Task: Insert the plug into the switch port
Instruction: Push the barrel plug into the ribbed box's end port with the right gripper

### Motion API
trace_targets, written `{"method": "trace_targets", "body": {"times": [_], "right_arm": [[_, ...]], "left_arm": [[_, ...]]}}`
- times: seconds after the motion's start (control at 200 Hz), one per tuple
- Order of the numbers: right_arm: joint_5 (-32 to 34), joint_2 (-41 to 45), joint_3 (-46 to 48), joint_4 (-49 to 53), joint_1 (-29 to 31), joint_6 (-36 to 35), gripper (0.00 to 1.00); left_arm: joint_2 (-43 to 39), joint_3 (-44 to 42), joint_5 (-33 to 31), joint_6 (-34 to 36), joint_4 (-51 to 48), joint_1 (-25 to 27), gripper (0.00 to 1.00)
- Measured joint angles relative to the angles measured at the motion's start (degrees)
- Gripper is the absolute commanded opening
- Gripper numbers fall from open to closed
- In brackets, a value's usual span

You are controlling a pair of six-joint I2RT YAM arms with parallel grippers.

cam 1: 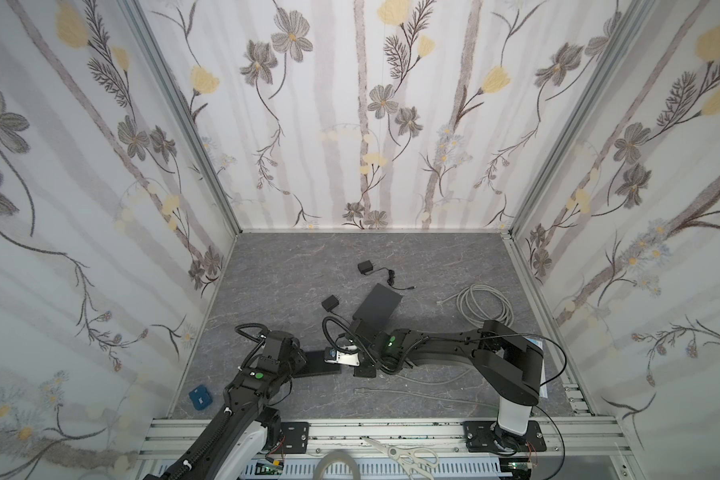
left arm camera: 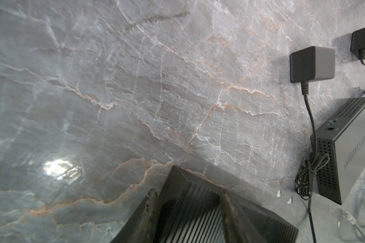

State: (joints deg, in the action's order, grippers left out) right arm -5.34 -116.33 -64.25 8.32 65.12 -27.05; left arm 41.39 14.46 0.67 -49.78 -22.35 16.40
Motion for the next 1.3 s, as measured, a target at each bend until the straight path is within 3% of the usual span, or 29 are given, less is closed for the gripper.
{"method": "trace_targets", "body": {"times": [0.964, 1.304], "right_arm": [[0.9, -4.7, -8.8, 7.6, 0.5, -1.1, 0.00], [1.5, -5.0, -6.9, 5.3, 0.4, -1.3, 0.00]], "left_arm": [[-0.7, -0.1, -2.0, -0.2, -0.5, -0.2, 0.46], [-2.2, -0.1, -1.3, -0.2, -1.9, -0.1, 0.46]]}}
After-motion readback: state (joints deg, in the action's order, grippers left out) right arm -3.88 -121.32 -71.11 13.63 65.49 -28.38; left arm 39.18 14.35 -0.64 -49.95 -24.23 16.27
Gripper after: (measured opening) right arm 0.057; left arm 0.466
